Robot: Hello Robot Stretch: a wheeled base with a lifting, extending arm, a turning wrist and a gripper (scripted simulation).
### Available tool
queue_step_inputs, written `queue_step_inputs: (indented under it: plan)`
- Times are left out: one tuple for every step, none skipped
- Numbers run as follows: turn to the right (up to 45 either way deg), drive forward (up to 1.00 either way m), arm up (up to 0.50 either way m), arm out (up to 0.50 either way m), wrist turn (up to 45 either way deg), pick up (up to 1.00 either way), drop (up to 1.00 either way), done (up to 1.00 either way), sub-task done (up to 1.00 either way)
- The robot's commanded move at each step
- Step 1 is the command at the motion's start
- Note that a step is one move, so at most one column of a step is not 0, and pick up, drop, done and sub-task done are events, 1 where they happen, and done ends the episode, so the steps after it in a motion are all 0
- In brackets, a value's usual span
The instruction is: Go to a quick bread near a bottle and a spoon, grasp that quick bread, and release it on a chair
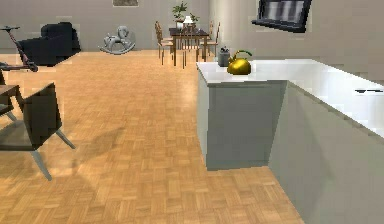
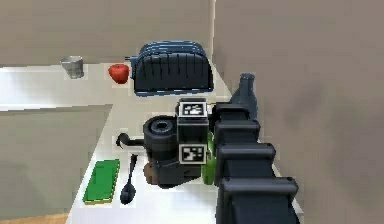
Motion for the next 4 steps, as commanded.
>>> queue_step_inputs:
  plan:
    - [0.0,0.0,-0.12,0.0,0.0,0.0,0.0,0.0,0.0]
    - [0.0,0.0,0.0,0.0,0.0,1.0,0.0,0.0,0.0]
    - [0.0,0.0,0.1,0.0,0.0,0.0,0.0,0.0,0.0]
    - [-33.0,0.0,0.0,0.0,0.0,0.0,0.0,0.0,0.0]
